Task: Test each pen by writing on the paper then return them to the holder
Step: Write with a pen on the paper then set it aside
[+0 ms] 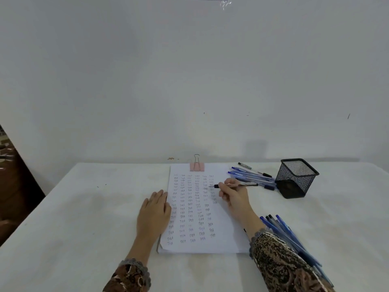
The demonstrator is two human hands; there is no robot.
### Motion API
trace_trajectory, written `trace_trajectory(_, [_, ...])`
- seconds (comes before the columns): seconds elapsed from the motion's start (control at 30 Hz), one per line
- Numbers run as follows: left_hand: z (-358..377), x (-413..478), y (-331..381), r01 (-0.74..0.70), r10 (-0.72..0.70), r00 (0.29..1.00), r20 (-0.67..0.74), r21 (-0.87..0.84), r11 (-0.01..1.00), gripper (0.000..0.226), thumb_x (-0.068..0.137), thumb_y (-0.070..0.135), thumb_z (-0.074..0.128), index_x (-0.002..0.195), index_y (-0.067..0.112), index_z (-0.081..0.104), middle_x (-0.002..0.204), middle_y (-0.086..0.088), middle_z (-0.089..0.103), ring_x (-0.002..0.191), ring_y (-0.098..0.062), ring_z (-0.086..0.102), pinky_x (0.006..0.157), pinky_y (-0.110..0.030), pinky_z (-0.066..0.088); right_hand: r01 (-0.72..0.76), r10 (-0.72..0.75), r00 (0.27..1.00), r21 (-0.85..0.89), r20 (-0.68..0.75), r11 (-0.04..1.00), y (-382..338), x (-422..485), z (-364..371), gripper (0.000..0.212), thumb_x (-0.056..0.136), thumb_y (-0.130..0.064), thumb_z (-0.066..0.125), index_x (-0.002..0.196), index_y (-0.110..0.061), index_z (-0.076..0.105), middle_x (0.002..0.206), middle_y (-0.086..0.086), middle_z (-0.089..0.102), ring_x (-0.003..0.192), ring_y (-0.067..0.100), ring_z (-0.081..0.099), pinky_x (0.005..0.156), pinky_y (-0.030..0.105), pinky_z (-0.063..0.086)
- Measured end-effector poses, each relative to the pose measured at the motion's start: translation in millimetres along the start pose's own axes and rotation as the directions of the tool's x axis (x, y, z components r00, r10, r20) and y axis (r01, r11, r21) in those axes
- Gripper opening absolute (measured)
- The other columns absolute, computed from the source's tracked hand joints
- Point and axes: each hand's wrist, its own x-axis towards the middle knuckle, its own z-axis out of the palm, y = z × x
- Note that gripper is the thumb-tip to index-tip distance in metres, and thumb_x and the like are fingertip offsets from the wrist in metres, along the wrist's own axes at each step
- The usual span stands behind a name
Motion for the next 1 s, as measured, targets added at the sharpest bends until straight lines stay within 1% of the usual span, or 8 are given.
trace_trajectory(0.07, [0, 0, 0, -0.005, 0.005, 1.000, -0.004, 0.001, 1.000, 0.047, 0.099, 0.027, 0.024, 0.145, 0.018, 0.025, 0.154, 0.004, 0.021, 0.143, -0.011, 0.012, 0.117, -0.030, 0.007, 0.069, -0.072, 0.997, -0.146, -0.018, 0.987, 6, -1, 2, 0.046, 0.081, 0.022, 0.048, 0.061, -0.015, 0.031, 0.048, -0.004, 0.033, 0.038, 0.010, 0.032, 0.037, 0.016, 0.026])
trace_trajectory(0.13, [1, 0, -1, -0.006, 0.006, 1.000, -0.005, 0.001, 1.000, 0.047, 0.099, 0.027, 0.024, 0.145, 0.018, 0.026, 0.154, 0.004, 0.021, 0.143, -0.011, 0.012, 0.117, -0.030, 0.007, 0.103, -0.114, 0.992, -0.190, -0.047, 0.976, 12, -1, 4, 0.056, 0.074, 0.028, 0.041, 0.061, -0.022, 0.020, 0.047, -0.011, 0.021, 0.044, 0.007, 0.015, 0.040, 0.015, 0.017])
trace_trajectory(0.17, [1, 0, -1, -0.007, 0.007, 1.000, -0.004, 0.004, 1.000, 0.047, 0.099, 0.027, 0.024, 0.145, 0.018, 0.026, 0.154, 0.004, 0.021, 0.143, -0.011, 0.013, 0.117, -0.030, 0.007, 0.115, -0.128, 0.990, -0.198, -0.055, 0.973, 13, -2, 4, 0.057, 0.072, 0.029, 0.039, 0.061, -0.024, 0.018, 0.047, -0.012, 0.019, 0.045, 0.005, 0.012, 0.041, 0.014, 0.015])
trace_trajectory(0.4, [1, 0, -1, -0.011, 0.011, 1.000, 0.001, 0.011, 1.000, 0.047, 0.099, 0.027, 0.024, 0.146, 0.018, 0.025, 0.154, 0.003, 0.020, 0.143, -0.011, 0.012, 0.117, -0.030, 0.007, 0.154, -0.181, 0.982, -0.329, -0.054, 0.932, 16, -4, 6, 0.055, 0.069, 0.026, 0.041, 0.057, -0.023, 0.018, 0.044, -0.015, 0.019, 0.045, 0.003, 0.012, 0.043, 0.013, 0.015])
trace_trajectory(0.53, [1, 1, -1, -0.009, 0.009, 1.000, 0.002, 0.012, 1.000, 0.047, 0.099, 0.028, 0.024, 0.146, 0.018, 0.025, 0.154, 0.004, 0.020, 0.143, -0.011, 0.012, 0.117, -0.030, 0.007, 0.157, -0.168, 0.986, -0.364, 0.001, 0.918, 15, -7, 10, 0.054, 0.070, 0.025, 0.043, 0.058, -0.022, 0.019, 0.046, -0.015, 0.019, 0.044, 0.003, 0.013, 0.043, 0.013, 0.016])
trace_trajectory(0.7, [2, 1, -2, -0.006, 0.006, 1.000, 0.004, 0.011, 1.000, 0.048, 0.099, 0.028, 0.024, 0.145, 0.018, 0.025, 0.154, 0.004, 0.021, 0.143, -0.011, 0.012, 0.117, -0.031, 0.008, 0.175, -0.209, 0.977, -0.415, -0.038, 0.893, 14, -7, 8, 0.051, 0.069, 0.022, 0.045, 0.055, -0.020, 0.020, 0.044, -0.016, 0.021, 0.043, 0.003, 0.016, 0.044, 0.010, 0.020])
trace_trajectory(0.8, [2, 1, -2, -0.012, 0.012, 1.000, -0.001, 0.010, 1.000, 0.048, 0.099, 0.028, 0.024, 0.145, 0.018, 0.026, 0.154, 0.004, 0.021, 0.143, -0.011, 0.013, 0.117, -0.031, 0.008, 0.147, -0.165, 0.986, -0.401, -0.010, 0.904, 13, -8, 7, 0.051, 0.070, 0.024, 0.042, 0.056, -0.020, 0.021, 0.043, -0.014, 0.019, 0.041, 0.003, 0.014, 0.041, 0.012, 0.018])
trace_trajectory(1.0, [1, 1, -1, -0.010, 0.010, 1.000, -0.001, 0.012, 1.000, 0.047, 0.099, 0.027, 0.024, 0.145, 0.018, 0.025, 0.154, 0.004, 0.020, 0.143, -0.011, 0.012, 0.117, -0.030, 0.007, 0.159, -0.203, 0.977, -0.415, -0.063, 0.896, 17, -2, 6, 0.051, 0.068, 0.021, 0.044, 0.053, -0.021, 0.020, 0.045, -0.014, 0.019, 0.045, 0.005, 0.014, 0.045, 0.015, 0.017])
